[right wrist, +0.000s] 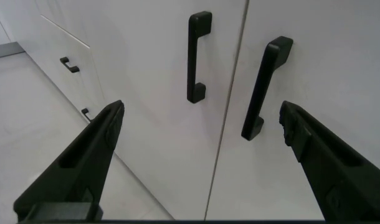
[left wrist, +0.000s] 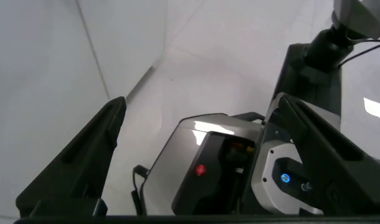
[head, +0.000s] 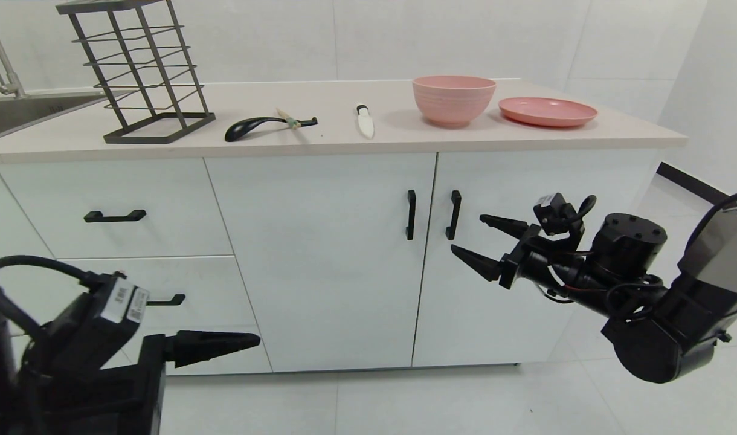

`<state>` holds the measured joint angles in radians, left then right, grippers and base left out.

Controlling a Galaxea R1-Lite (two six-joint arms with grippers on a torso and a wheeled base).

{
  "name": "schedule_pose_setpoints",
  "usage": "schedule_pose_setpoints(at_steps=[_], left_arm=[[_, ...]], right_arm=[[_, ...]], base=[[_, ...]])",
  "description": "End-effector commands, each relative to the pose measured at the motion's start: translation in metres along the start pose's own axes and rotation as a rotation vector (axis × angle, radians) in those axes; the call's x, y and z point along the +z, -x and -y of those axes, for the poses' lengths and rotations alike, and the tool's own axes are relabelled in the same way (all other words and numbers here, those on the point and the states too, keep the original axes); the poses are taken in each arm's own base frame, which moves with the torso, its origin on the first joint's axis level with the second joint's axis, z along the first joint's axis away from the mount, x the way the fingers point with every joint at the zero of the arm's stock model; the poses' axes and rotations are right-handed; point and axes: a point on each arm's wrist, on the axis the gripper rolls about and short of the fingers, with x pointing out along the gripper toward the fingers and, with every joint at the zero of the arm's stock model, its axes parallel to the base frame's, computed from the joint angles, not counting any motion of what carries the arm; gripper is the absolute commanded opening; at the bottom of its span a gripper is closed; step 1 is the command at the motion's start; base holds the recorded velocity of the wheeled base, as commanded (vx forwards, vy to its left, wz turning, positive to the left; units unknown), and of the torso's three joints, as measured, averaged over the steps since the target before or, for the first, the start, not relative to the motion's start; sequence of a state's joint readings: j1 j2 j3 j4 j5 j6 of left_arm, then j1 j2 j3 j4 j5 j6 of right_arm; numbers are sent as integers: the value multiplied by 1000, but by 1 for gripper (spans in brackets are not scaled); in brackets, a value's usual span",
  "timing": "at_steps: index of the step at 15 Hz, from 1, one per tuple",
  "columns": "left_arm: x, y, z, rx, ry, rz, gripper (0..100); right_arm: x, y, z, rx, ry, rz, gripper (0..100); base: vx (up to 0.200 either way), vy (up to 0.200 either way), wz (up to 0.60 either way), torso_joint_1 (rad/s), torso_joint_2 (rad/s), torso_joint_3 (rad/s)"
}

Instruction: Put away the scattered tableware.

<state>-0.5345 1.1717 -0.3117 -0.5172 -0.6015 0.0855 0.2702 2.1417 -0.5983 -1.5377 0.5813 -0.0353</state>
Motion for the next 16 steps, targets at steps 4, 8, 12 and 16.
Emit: schedule_pose_setpoints(at_steps=[4,8,12,16], left_arm=[[-9,-60,-14,-113,7,-66,100],[-8,-105,-18,-190,-122,66,100],[-16,-146,-24,-218,-199,183,100],[-2,-159,-30,-178,-244,278,100]], right_arm=[[-12,-6,7,-24,-13,-17,100],[-16,-17,11,-18,-4,-2,100],[-17,-25,10,0,3,9,100],[-22,-34,11,6,6,14,100]], base=[[0,0,0,0,0,0],[0,0,0,0,0,0],[0,0,0,0,0,0],[0,0,0,0,0,0]])
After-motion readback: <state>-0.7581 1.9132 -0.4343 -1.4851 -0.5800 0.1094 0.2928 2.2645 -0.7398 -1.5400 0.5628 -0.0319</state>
